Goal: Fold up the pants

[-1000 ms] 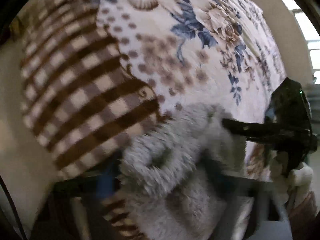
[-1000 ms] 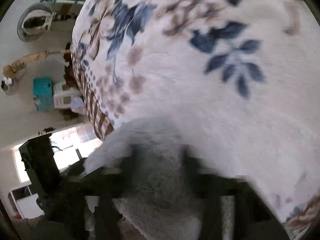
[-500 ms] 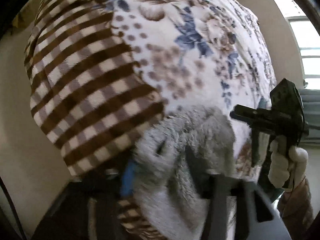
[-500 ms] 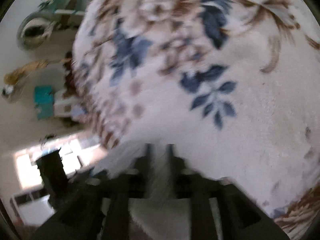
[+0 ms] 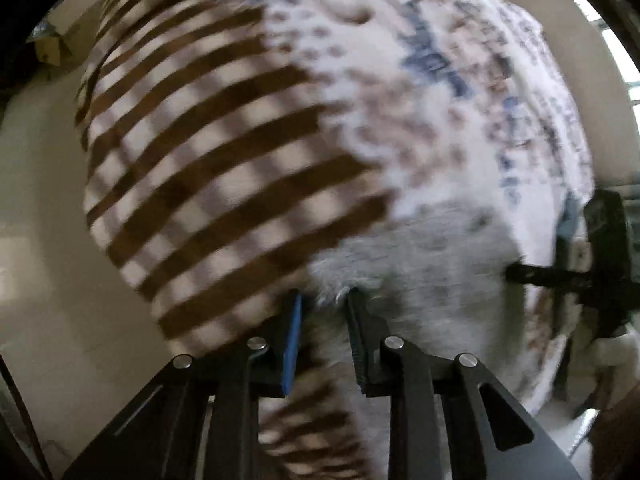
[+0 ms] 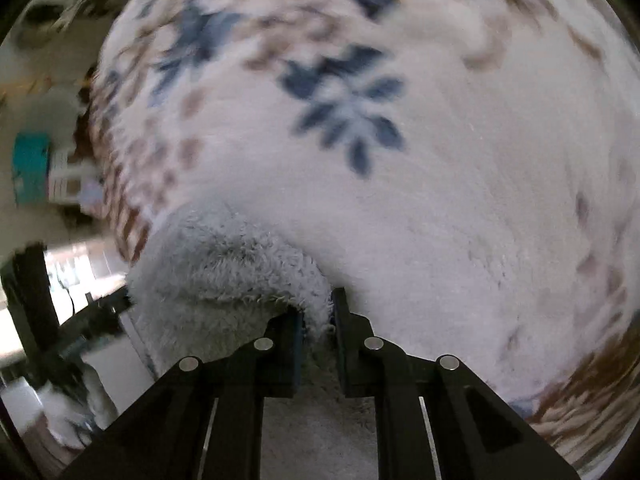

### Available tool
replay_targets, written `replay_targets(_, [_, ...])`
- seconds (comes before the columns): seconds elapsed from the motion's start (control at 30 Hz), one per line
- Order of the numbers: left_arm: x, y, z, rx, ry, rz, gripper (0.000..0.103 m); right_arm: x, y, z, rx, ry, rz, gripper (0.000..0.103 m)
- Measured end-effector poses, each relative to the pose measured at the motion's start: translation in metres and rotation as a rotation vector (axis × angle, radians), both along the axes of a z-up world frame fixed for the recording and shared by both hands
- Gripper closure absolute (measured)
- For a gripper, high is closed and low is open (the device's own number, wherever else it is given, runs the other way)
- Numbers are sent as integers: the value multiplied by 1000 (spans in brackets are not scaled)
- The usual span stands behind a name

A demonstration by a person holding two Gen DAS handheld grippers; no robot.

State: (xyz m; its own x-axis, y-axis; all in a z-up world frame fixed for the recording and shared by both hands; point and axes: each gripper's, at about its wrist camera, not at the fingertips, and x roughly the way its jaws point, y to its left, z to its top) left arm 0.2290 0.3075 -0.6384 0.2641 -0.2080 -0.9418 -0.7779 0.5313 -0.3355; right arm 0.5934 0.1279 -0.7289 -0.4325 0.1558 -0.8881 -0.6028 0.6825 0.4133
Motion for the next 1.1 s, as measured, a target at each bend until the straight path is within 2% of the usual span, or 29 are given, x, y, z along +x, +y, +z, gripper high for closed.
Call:
replay_targets(0.07, [-13,7,-3,-15,32,22,86,0,0,-3,-13,-8,13,90])
replay_targets(0.17, [-25,14,13,-30,12,72,83,-2,2,-1,-14,22,10,83])
replay_targets(0.27, [-20,9,41,-9,19,68,75,0,-4,17,51,61,-26,49])
replay_targets(0.3, [-15,5,47,6,17,45,69,1,-13,30,83,53,-56,31])
replay_targets(0.33, [-7,-1,56,28,11,7,55,1,-19,42,122,41,-90,25])
replay_targets(0.37, [3,-10,66,63,18,-47,42,4,-33,54,153,21,-128,25])
replay_targets(0.4, [14,-21,75,99,28,-104,12,6,-56,69,178,-17,-193,24])
replay_targets(0.43, [23,-30,80,126,29,-141,3,7,-74,79,195,-44,-243,20])
replay_targets(0.5, [47,-54,93,200,22,-246,3,5,-125,96,214,-107,-382,9])
replay_targets(0.57, [71,-89,102,281,18,-374,3,-14,-185,102,220,-153,-556,9])
replay_targets(0.63, [89,-124,105,319,26,-479,3,-39,-238,100,192,-163,-712,9])
replay_targets(0.77, [118,-216,96,316,14,-665,3,-116,-383,88,77,-154,-1049,9])
replay_targets(0.9, [135,-313,81,319,17,-842,3,-194,-513,77,-52,-153,-1302,9])
replay_targets(0.97, [142,-361,73,312,26,-908,3,-239,-585,72,-123,-154,-1433,9])
replay_targets(1.1, [136,-447,57,267,57,-1009,3,-331,-691,58,-212,-152,-1687,9])
